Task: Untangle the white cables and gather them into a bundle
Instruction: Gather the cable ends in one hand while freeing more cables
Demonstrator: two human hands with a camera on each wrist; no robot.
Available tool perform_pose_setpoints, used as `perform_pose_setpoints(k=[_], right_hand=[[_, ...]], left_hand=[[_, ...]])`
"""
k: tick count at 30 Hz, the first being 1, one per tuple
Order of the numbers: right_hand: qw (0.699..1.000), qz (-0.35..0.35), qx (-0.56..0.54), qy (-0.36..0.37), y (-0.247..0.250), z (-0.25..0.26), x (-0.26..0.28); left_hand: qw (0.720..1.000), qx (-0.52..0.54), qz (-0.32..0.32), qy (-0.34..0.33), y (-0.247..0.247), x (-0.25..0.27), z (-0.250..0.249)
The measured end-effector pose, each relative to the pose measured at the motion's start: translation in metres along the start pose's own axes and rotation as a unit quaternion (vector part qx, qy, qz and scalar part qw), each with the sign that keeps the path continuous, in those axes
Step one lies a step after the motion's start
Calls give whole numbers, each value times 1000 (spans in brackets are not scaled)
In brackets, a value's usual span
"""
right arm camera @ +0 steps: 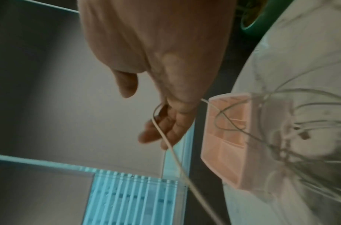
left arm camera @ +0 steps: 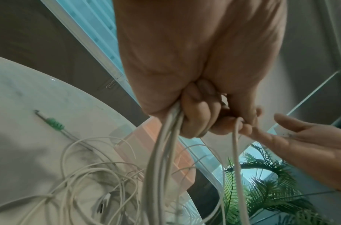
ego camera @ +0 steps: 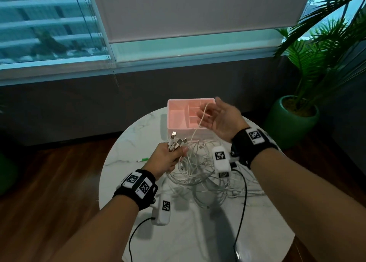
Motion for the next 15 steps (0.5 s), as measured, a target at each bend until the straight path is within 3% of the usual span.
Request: perform_pose_setpoints(k=[4,8,15], right_hand=[[996,-59,25,68,-8,52,-3],[986,-71,90,120,-7,88,7],[973,-103,132,159,42,96,25]], left_hand=[[1000,-14,-4,13,5,5,6],[998,19,-62,21,17,6,13],[992,42,-119,14,25,2,12]])
Point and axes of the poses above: each hand's wrist, its own x-axis away from the middle knuckle, its own y-axis out of the back of the hand, z = x × y, the point moved 7 cm from there along -x, towards the middle knuckle, and after that the axes turned 5 degrees about z, right-handed, at the moved point
